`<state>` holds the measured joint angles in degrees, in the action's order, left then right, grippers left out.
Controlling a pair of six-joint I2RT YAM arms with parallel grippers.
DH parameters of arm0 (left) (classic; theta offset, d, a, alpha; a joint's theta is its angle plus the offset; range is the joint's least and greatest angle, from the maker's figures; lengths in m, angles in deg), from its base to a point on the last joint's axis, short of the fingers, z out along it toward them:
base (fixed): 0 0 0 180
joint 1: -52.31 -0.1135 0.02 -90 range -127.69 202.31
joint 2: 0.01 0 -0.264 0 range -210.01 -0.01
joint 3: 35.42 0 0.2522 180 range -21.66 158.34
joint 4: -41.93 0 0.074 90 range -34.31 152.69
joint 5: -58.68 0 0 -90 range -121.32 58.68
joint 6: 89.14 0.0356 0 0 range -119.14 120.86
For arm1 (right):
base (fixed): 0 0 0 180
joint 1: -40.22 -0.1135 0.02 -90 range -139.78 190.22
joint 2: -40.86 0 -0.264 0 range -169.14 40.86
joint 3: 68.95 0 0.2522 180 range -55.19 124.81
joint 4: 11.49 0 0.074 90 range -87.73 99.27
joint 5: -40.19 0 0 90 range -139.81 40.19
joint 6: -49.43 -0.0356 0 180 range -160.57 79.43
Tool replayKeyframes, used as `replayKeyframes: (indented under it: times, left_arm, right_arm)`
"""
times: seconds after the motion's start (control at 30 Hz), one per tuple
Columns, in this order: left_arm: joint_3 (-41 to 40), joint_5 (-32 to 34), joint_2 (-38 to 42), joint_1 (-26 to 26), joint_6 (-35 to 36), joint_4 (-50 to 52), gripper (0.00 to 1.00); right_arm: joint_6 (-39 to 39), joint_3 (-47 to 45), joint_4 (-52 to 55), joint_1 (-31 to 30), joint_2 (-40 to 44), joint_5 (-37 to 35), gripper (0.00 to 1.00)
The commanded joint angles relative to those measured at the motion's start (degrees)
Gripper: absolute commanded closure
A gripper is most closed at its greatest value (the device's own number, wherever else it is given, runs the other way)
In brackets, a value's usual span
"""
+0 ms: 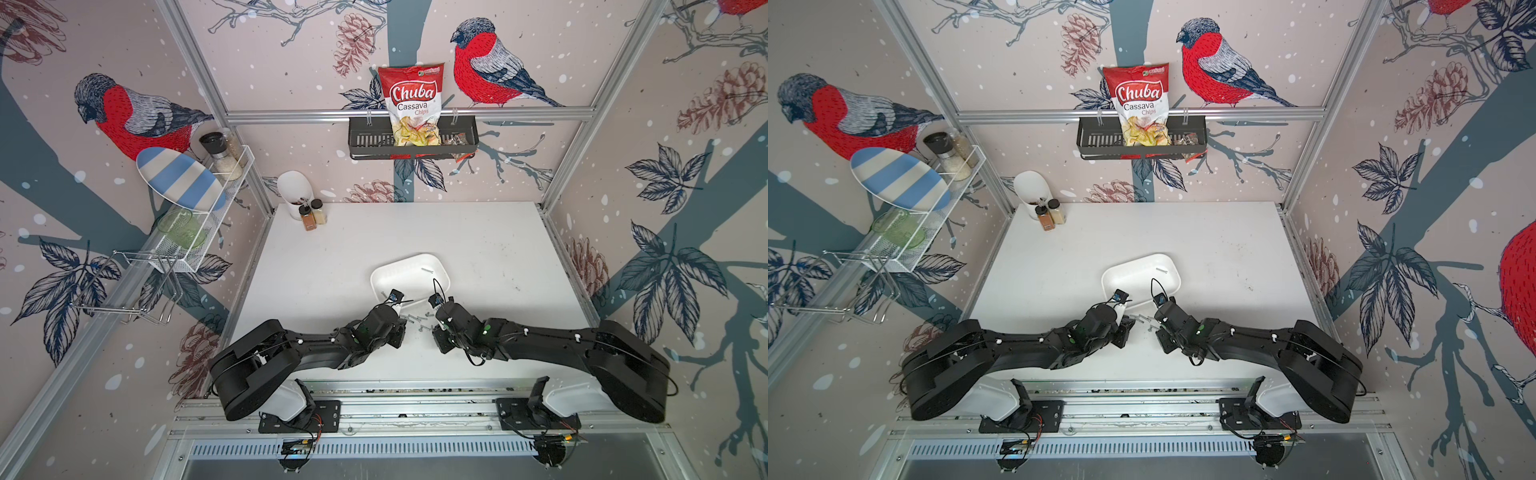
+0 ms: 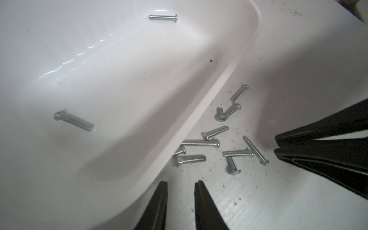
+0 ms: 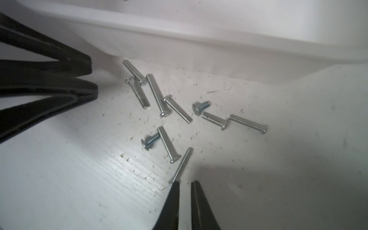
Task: Put the screws on the desktop into the storage box
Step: Adjust the storage box at the center of the board.
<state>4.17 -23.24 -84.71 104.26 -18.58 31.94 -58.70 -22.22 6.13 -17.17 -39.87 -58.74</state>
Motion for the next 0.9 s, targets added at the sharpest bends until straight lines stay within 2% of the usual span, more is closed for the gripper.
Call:
replayKeyframes:
  times: [0.0,0.33,0.7,0.87]
  left_arm:
    - [0.32,1.55,-1.37,-1.45,0.61,-2.41,0.71]
    - [-1.09,0.75,0.99,-4.99,1.05,-3.07,0.71]
    - [-0.11,0.42,-0.52,-6.30,1.86,-4.04,0.71]
    - [-0.68,-1.94,-0.42,-6.32,0.96,-4.55,0.71]
  right_arm:
    - [-0.69,0.41,-2.80,-0.03,-1.73,-0.46,0.83]
    - [-0.90,1.83,-3.34,-0.04,-3.72,-2.46,0.81]
    - [-1.11,2.16,-4.42,-0.34,-4.06,-2.61,0.77]
    - [-1.00,2.35,-4.29,-0.35,-5.05,-2.81,0.77]
